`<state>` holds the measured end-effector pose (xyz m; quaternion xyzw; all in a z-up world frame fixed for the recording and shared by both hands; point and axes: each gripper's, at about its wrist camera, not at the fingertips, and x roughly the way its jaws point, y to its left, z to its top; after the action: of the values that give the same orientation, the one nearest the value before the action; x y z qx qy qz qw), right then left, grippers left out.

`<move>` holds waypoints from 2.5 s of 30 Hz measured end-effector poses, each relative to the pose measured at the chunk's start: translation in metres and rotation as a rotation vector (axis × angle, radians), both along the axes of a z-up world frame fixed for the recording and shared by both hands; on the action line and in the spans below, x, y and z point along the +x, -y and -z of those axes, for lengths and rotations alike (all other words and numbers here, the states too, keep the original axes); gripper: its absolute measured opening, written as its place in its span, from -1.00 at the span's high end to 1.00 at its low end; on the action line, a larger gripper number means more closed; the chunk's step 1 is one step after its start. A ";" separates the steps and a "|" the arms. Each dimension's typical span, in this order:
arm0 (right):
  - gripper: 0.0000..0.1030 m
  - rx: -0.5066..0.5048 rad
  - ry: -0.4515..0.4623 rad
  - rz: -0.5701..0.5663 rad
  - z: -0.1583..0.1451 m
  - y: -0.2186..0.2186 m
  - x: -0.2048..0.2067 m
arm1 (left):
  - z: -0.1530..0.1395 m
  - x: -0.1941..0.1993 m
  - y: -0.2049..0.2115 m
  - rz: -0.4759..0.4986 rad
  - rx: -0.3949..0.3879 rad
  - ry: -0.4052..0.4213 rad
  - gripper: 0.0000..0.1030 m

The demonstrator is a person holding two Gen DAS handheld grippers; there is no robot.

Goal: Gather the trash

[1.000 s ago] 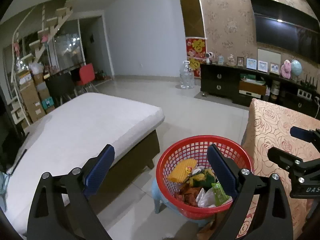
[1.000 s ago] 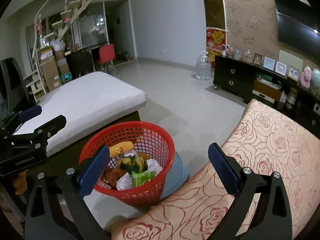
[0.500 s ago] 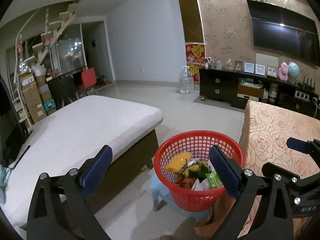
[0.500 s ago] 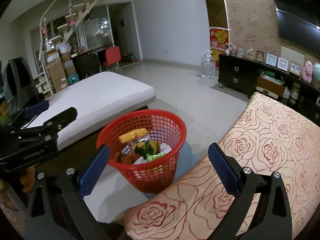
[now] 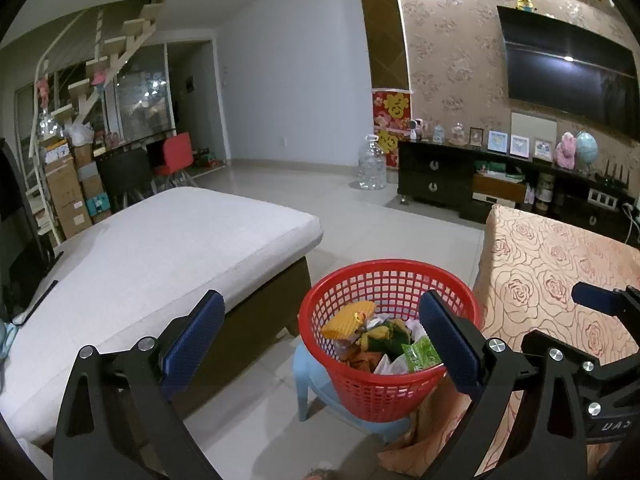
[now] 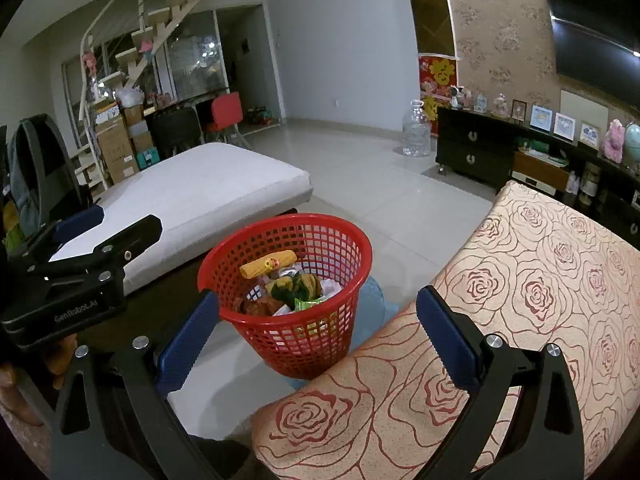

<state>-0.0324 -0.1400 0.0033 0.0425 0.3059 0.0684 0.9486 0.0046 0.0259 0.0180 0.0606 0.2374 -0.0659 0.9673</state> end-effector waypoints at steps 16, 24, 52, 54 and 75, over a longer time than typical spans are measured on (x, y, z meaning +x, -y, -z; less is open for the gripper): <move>-0.86 -0.004 -0.020 -0.017 0.002 -0.003 0.004 | 0.002 0.002 -0.002 -0.004 0.005 -0.002 -0.83; -0.86 -0.004 -0.019 -0.018 0.002 -0.004 0.004 | 0.002 0.003 -0.002 -0.004 0.005 -0.002 -0.83; -0.86 -0.010 -0.020 -0.034 0.004 -0.009 0.004 | 0.001 0.003 -0.002 -0.004 0.005 -0.002 -0.83; -0.86 -0.010 -0.021 -0.035 0.004 -0.009 0.004 | 0.002 0.003 -0.002 -0.004 0.006 -0.003 -0.83; -0.86 -0.010 -0.021 -0.039 0.005 -0.010 0.003 | 0.000 0.002 -0.003 -0.004 -0.003 0.000 -0.83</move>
<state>-0.0293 -0.1299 -0.0015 0.0326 0.3170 0.0848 0.9440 0.0067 0.0285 0.0176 0.0585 0.2374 -0.0642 0.9675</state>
